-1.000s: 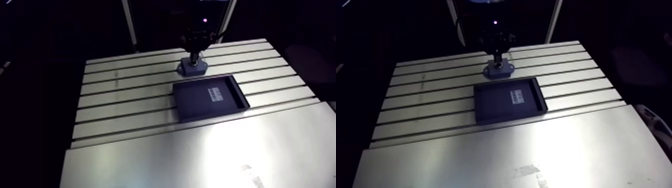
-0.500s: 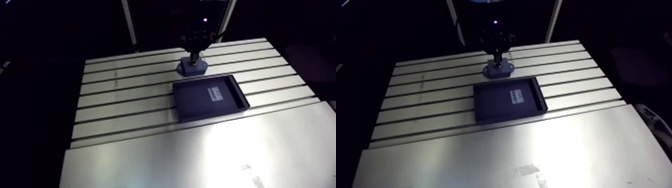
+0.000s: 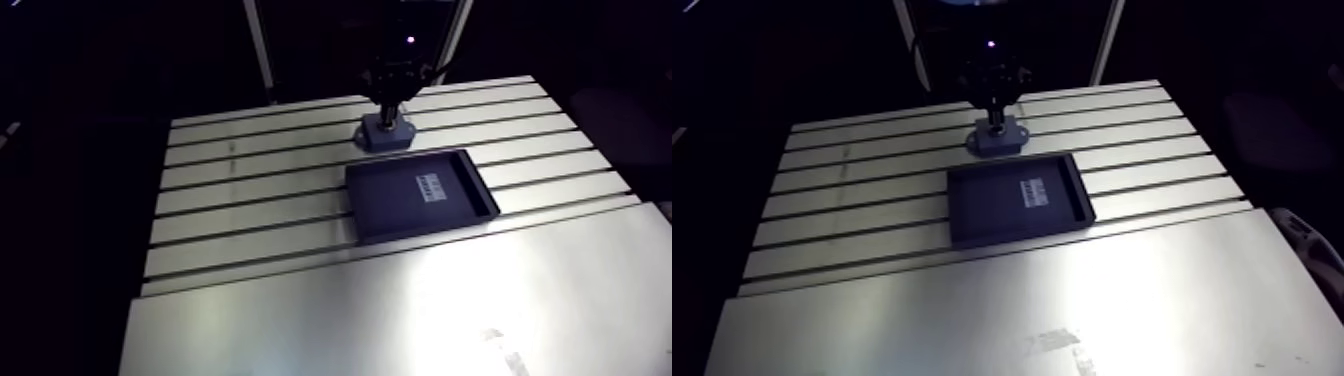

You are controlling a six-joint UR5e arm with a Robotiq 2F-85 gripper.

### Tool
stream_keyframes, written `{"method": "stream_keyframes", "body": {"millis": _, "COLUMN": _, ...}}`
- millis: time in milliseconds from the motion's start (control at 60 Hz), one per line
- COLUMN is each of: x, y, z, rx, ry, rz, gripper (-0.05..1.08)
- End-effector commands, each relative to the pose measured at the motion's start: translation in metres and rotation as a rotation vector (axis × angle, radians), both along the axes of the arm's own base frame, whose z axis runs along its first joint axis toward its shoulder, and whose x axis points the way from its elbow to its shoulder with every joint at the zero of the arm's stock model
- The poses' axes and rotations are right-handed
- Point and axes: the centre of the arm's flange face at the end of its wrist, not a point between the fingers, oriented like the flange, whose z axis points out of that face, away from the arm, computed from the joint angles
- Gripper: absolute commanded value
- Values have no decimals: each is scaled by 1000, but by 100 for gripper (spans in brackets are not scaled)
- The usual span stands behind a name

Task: Pick up the bearing and press it into the housing until flush.

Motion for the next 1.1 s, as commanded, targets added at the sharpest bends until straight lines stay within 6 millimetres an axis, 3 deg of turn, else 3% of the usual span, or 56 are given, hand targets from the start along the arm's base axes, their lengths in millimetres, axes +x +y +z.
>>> {"method": "stream_keyframes", "body": {"millis": 17, "x": 0, "y": -2, "z": 0, "rx": 0, "ry": -1, "rz": 3, "gripper": 108}}
{"method": "stream_keyframes", "body": {"millis": 1100, "x": 5, "y": 1, "z": -6, "rx": -1, "ry": -13, "rz": -3, "gripper": 108}}
